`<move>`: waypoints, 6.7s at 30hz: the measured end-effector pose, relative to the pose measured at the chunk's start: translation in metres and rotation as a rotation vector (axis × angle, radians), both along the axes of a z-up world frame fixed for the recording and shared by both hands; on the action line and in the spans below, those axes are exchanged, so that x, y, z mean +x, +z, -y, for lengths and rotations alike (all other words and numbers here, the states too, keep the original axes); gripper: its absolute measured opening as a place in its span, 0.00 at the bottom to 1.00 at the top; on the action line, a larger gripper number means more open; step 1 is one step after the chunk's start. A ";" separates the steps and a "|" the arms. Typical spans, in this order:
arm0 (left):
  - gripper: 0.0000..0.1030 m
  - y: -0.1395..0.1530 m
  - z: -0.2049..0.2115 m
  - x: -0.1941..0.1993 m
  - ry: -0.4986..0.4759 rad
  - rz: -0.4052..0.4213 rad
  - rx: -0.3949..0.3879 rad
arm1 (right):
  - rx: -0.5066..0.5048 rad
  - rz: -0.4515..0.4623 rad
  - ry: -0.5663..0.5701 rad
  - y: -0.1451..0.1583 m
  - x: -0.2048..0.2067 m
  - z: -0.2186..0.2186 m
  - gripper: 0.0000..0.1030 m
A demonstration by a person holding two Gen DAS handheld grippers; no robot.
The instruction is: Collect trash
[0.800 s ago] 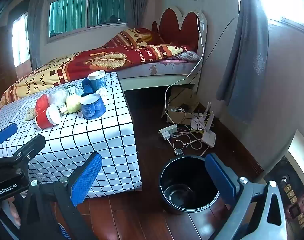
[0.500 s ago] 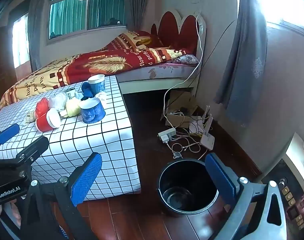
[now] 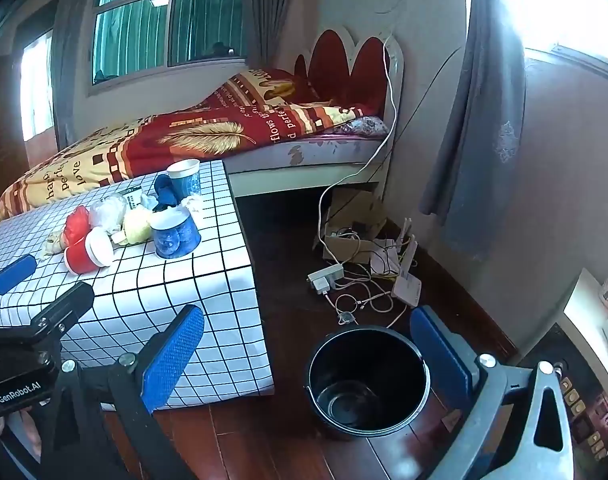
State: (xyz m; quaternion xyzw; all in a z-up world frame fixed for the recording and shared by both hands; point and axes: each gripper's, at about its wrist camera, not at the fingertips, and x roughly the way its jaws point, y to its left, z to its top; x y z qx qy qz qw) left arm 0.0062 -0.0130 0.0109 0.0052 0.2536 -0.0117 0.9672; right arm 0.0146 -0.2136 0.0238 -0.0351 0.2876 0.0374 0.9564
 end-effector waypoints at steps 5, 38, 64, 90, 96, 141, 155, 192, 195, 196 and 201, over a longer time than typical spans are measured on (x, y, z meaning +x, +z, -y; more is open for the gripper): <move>1.00 0.001 0.002 0.001 -0.003 0.004 0.004 | -0.002 0.009 -0.009 0.002 0.000 0.001 1.00; 1.00 0.002 0.005 0.003 -0.010 0.006 0.003 | 0.004 0.018 -0.018 0.008 0.002 0.009 1.00; 1.00 -0.003 -0.002 -0.003 0.000 -0.002 -0.005 | 0.007 0.007 -0.019 0.001 0.001 0.006 1.00; 1.00 -0.029 -0.061 0.027 0.163 -0.065 -0.045 | 0.015 -0.040 0.080 -0.018 0.031 -0.031 1.00; 1.00 -0.040 -0.085 0.044 0.195 -0.078 -0.023 | 0.032 -0.029 0.175 -0.026 0.058 -0.063 1.00; 0.83 -0.075 -0.141 0.099 0.277 -0.074 -0.099 | 0.012 -0.047 0.490 -0.076 0.182 -0.173 0.74; 0.83 -0.069 -0.104 0.089 0.183 -0.062 -0.088 | 0.043 -0.012 0.355 -0.060 0.148 -0.087 0.74; 0.83 -0.120 0.164 0.120 -0.534 -0.251 -0.074 | 0.050 -0.225 0.021 -0.163 0.101 0.166 0.75; 0.83 -0.128 0.170 0.127 -0.542 -0.280 -0.065 | 0.054 -0.244 0.032 -0.170 0.105 0.170 0.75; 0.83 -0.130 0.171 0.129 -0.543 -0.288 -0.067 | 0.047 -0.253 0.046 -0.173 0.106 0.169 0.75; 0.83 -0.139 0.179 0.141 -0.559 -0.325 -0.074 | 0.029 -0.307 0.094 -0.191 0.117 0.170 0.75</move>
